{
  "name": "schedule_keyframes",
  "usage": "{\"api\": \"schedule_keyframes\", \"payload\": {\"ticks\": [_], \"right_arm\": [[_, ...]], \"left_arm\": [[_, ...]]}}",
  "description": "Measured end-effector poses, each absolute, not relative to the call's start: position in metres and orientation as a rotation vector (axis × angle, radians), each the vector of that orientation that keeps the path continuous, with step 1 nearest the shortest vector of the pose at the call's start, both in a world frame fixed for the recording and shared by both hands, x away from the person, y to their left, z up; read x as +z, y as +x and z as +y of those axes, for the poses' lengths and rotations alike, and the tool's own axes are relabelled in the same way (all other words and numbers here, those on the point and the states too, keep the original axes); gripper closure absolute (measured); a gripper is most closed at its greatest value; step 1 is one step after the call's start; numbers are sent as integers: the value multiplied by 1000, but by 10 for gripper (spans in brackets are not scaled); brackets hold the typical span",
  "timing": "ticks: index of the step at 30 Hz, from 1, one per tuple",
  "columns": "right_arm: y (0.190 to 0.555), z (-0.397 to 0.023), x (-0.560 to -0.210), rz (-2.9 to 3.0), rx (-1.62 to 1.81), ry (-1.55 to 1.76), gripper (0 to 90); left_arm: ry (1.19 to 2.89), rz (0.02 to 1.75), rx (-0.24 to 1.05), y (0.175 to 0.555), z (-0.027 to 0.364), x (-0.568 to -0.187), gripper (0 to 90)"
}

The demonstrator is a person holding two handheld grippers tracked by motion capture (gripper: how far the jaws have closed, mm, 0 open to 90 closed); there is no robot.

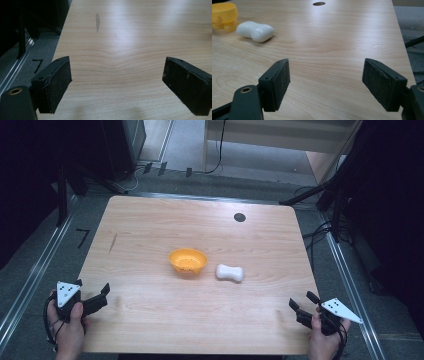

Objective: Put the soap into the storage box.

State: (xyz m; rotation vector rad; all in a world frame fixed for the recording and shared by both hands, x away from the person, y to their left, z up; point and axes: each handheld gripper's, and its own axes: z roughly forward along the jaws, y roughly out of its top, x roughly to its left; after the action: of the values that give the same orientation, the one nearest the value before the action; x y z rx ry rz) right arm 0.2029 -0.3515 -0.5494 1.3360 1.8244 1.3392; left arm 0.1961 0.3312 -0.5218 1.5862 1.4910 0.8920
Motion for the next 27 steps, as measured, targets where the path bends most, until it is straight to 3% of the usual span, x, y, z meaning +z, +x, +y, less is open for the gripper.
{"api": "schedule_keyframes", "payload": {"ticks": [13,27], "right_arm": [[235,-314,-523,2200,1107,1003,206],[273,-290,-505,2440,927,862,215]], "left_arm": [[1600,1495,893,197,330,-522,90],[1611,1483,896,198,329,-522,91]]}}
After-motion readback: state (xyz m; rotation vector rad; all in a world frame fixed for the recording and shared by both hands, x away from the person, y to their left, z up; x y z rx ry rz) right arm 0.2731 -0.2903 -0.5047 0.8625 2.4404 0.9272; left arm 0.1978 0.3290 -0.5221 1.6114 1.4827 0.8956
